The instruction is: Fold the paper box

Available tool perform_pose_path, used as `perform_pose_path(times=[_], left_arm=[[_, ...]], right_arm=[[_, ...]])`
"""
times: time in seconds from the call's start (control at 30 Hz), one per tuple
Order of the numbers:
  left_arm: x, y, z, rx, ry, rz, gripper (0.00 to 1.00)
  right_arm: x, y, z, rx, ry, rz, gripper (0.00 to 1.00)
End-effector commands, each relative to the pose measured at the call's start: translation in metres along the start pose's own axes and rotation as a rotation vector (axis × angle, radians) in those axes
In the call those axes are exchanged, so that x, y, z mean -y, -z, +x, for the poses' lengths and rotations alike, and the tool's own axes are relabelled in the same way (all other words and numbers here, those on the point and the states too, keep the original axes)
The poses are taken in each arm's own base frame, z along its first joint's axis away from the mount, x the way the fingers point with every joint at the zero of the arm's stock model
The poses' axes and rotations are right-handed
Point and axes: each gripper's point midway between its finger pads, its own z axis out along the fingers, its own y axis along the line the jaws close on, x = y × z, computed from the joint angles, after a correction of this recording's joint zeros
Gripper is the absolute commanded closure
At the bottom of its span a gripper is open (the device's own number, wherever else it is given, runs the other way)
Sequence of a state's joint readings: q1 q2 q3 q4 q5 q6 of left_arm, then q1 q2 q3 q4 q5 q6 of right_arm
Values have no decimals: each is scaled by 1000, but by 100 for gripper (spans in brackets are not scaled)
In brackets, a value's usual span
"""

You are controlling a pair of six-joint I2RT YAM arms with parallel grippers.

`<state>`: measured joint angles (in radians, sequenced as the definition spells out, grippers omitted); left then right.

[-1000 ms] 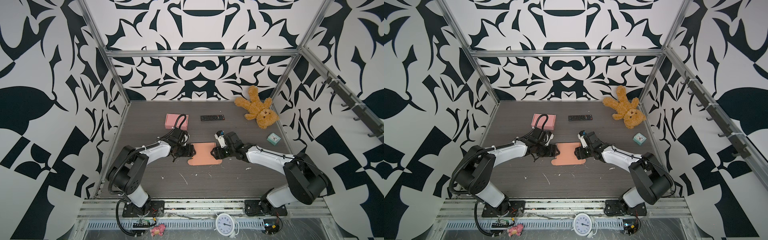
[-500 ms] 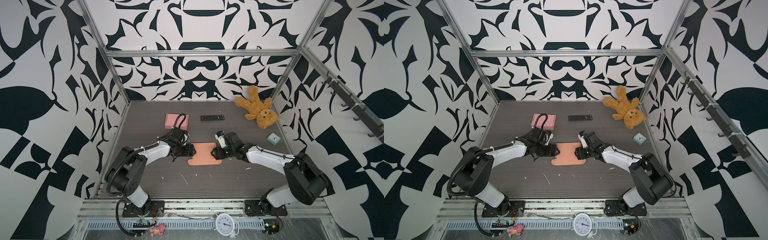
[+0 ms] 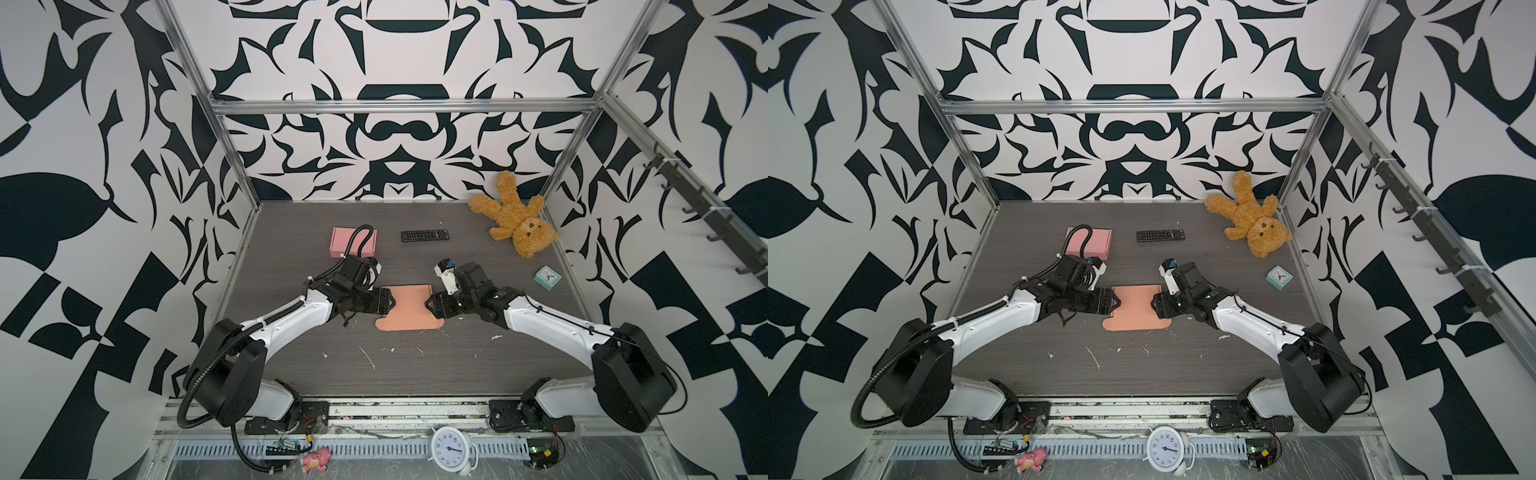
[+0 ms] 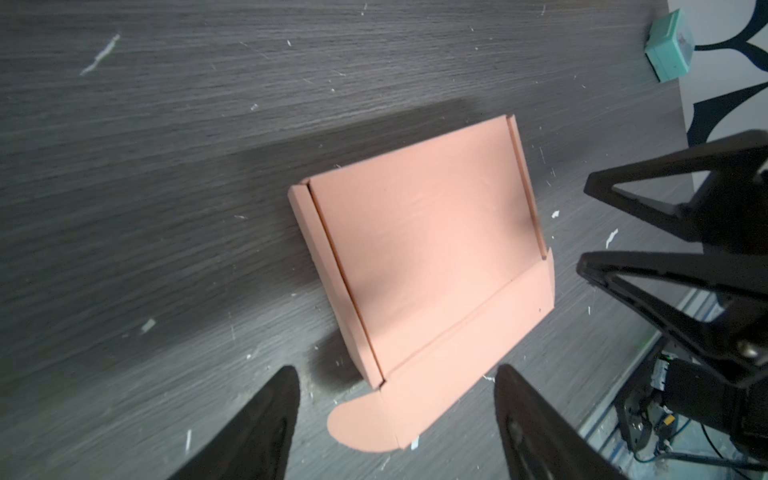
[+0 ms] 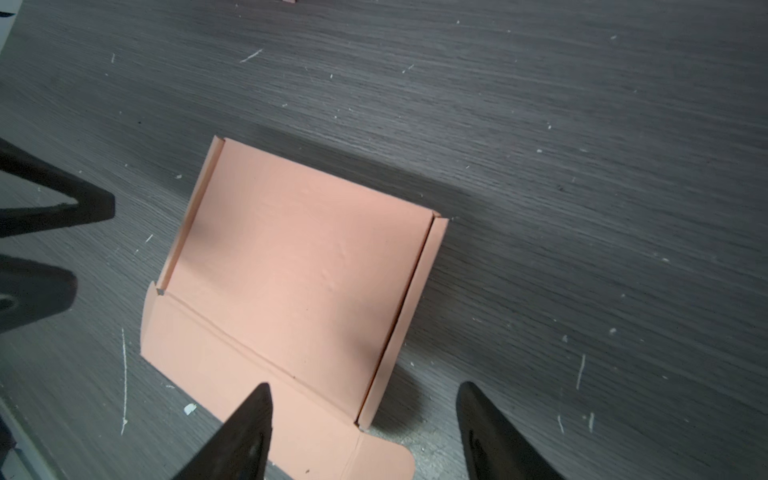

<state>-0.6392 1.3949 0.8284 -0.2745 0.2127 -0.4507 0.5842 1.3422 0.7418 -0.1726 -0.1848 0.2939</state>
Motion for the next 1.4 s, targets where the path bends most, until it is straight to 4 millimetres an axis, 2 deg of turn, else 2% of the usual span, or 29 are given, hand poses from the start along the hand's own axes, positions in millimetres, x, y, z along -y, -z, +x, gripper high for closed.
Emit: perform_pose_path(times=[0.0,0.13,0.23,0.57,0.77,1.37], left_arm=[[1,5,21,-28,9,-23,23],[14,12,29,-23,24,4,24],[17,11,37,-33,32,5,25],[20,-3,48,-47,55,20,24],[21,-9,44,-46,59,20,24],[19,-26,47,-70,71,27,25]], right_arm=[[-9,13,5,1,-12,-21,28],[-17,21,13,0,-17,-40,29],[-21,24,23,-9,-20,-44,28],[-25,15,48,-39,-58,-63,24],[-32,12,46,-28,-51,-77,22],[-35,-7,51,-66,-36,-77,19]])
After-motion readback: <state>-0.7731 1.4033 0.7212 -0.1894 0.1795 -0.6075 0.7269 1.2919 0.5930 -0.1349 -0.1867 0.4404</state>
